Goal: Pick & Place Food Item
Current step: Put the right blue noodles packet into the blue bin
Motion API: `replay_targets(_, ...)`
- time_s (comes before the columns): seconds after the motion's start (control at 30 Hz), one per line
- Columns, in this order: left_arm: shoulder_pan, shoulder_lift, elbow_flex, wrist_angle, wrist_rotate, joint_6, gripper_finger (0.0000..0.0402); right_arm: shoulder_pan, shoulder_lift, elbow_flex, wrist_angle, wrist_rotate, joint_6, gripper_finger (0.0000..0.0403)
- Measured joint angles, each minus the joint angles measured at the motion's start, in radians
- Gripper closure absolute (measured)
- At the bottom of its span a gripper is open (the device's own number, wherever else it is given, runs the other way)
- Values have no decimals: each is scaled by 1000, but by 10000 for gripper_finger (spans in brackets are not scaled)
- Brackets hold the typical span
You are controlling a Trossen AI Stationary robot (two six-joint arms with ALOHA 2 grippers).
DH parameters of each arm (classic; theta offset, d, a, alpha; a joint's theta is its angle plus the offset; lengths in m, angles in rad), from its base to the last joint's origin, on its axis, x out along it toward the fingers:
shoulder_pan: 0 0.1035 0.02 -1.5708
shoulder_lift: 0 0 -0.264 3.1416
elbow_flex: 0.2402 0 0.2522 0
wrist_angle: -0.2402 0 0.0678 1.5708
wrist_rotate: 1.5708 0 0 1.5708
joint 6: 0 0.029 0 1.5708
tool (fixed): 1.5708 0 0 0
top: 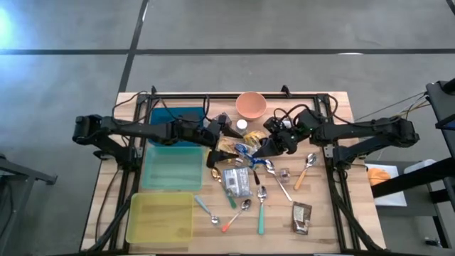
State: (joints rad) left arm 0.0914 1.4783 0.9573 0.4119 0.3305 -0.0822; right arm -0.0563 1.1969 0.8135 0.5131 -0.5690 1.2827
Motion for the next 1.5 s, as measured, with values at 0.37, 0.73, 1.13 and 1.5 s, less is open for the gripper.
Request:
replay_targets(0.37, 0, -4, 0, 9, 126, 1, 119, 0, -9, 0, 71, -8, -2, 395)
replay_targets(0.73, -1, -4, 0, 16, 89, 0, 261, 22, -9, 0, 74, -7, 0, 395)
replay_targets(1.13, -1, -4, 0, 54, 134, -46, 269, 33, -10, 0, 76, -8, 0, 395)
replay_targets(1.5, -1, -4, 0, 75, 193, -52, 270, 40, -10, 0, 75, -9, -3, 395)
